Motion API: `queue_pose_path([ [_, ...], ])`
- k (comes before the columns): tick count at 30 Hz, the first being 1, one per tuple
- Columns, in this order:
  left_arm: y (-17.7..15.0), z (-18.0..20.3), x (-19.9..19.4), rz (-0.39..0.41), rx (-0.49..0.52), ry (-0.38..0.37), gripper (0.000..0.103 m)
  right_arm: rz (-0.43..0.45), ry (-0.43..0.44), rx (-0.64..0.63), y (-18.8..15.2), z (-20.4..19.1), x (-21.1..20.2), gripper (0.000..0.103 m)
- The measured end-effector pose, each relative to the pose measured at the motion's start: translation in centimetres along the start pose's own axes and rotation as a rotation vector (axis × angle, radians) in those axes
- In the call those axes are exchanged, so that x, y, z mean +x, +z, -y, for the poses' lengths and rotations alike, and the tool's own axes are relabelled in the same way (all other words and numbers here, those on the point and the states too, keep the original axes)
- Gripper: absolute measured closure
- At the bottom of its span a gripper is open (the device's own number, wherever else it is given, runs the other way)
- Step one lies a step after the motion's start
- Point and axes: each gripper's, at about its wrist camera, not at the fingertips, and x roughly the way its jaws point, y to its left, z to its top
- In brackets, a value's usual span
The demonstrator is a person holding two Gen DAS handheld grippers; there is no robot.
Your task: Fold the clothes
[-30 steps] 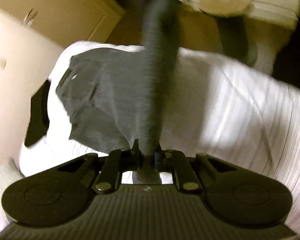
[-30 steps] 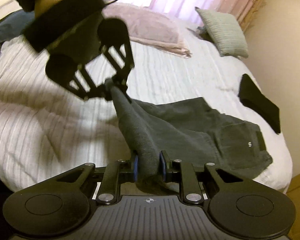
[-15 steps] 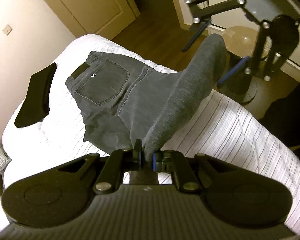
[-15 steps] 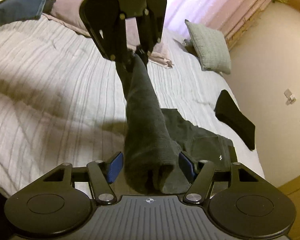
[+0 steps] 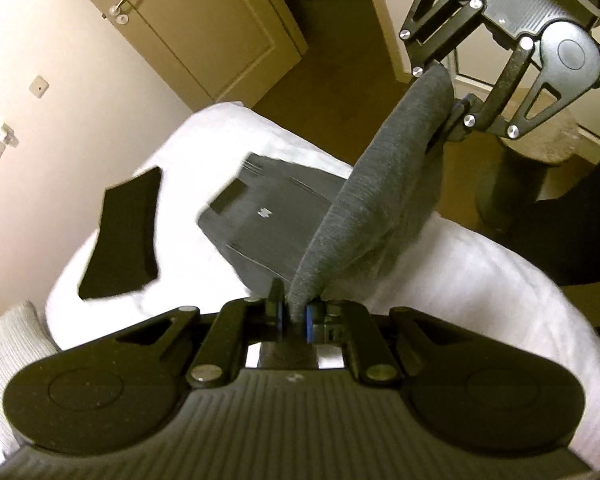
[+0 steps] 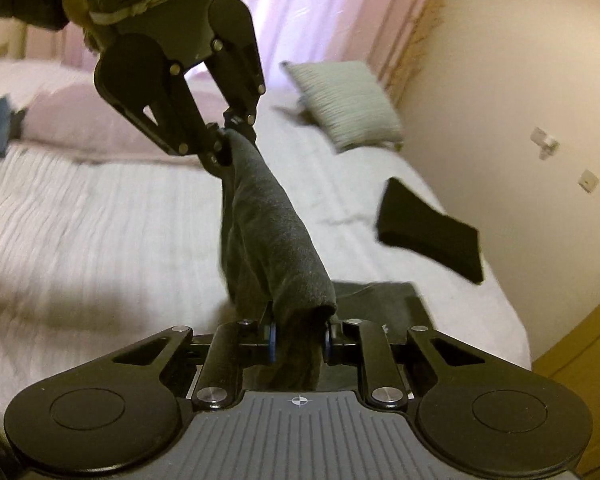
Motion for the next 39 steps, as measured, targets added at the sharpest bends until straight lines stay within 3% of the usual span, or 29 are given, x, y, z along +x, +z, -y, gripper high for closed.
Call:
queue_pose_path([
  [6,4.9,-7.4,7.1,-0.061,-0.025,-0.036,0.094,0.035,0.054,0.196,-1.0,11.2,4.7,0.084],
  [15,8.9,-17.4,22.5,-0.181,-0.111,-0.173,0.089,-0.057,0.207,0.571,-4.3,26.5,14.8,0.084],
  [18,8.9,-19.1,27.7,-0.214,-0.152,-0.210,0.081,-0.116,0.239,0.685,-6.8,30.2,18.0,0.084],
  [25,6.4,-21.5,34.7,-0.265,-0.351,-0.243,0.076,-0.260,0.308,0.991,-13.9,35.5,25.1,0.084],
  [28,5.2,-22.3,36.9,-0.281,-0.442,-0.257,0.078,-0.285,0.330,1.013,-14.4,35.8,26.1,0.084],
  [32,4.9,-23.3,36.7,-0.273,-0.513,-0.264,0.078,-0.289,0.361,1.032,-14.4,36.4,26.2,0.084],
  [35,4.2,-23.7,37.9,-0.290,-0.572,-0.260,0.072,-0.307,0.356,1.035,-15.1,36.5,27.1,0.083],
  [37,3.6,-24.3,38.7,-0.313,-0.628,-0.255,0.064,-0.314,0.342,1.089,-15.9,36.8,27.4,0.077],
  [39,3.2,-24.8,38.1,-0.301,-0.664,-0.250,0.064,-0.312,0.324,1.142,-16.4,37.0,27.1,0.076],
])
